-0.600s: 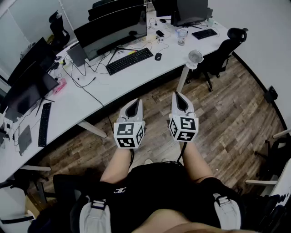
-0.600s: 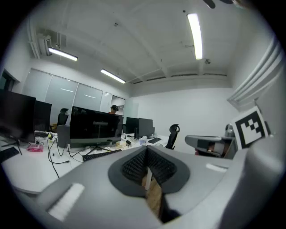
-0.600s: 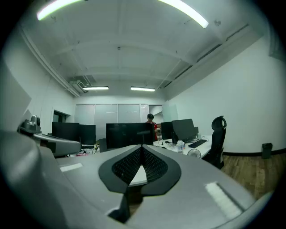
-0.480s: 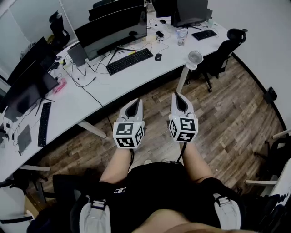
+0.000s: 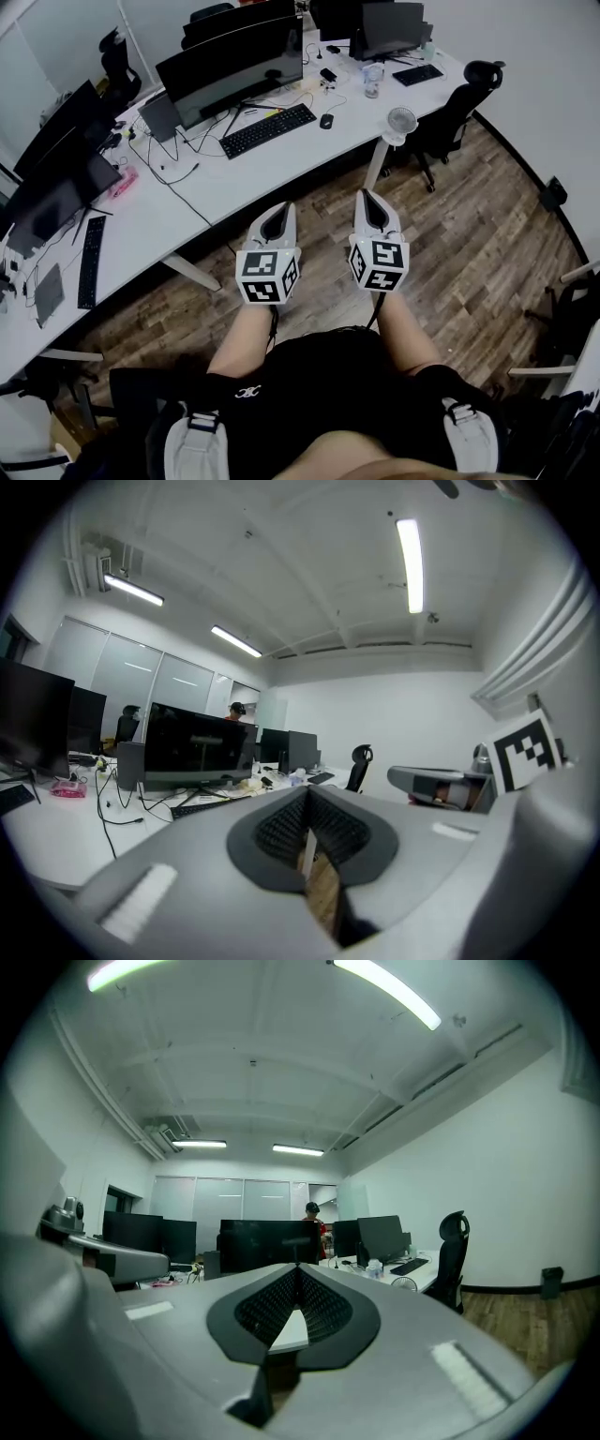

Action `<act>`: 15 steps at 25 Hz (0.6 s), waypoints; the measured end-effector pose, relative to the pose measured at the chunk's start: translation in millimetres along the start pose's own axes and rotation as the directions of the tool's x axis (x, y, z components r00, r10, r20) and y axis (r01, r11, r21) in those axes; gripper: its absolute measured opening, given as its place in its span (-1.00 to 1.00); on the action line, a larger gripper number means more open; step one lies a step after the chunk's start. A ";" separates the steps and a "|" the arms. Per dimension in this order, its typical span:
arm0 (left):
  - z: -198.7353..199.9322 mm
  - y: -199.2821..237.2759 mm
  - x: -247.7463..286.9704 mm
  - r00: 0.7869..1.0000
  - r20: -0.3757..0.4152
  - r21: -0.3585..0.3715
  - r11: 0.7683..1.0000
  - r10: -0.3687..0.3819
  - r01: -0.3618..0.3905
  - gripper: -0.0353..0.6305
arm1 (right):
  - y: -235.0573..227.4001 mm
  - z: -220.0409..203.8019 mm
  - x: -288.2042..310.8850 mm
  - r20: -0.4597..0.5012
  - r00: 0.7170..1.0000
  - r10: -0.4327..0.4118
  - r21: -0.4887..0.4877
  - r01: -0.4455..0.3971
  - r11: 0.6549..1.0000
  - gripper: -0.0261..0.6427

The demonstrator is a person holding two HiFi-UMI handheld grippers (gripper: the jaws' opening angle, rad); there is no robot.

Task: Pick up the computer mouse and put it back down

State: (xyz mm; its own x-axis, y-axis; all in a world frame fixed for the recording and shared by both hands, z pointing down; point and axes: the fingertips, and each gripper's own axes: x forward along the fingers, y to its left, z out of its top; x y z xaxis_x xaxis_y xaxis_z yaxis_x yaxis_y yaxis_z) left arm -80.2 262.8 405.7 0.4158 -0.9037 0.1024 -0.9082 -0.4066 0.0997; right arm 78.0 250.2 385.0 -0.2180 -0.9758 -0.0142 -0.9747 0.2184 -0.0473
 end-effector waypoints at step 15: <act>-6.4 32.9 54.6 1.000 -0.007 -0.016 1.000 -0.006 0.006 -0.73 | -8.5 -16.8 58.0 0.000 1.000 -0.014 -0.003 0.014 1.000 -0.91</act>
State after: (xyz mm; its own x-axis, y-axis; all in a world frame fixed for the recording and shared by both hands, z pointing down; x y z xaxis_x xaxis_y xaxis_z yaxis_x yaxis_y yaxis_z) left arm -87.1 200.9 420.9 0.4220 -0.9000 0.1088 -0.9046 -0.4102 0.1158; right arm 72.8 191.7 401.4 -0.2039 -0.9789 -0.0138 -0.9779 0.2044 -0.0440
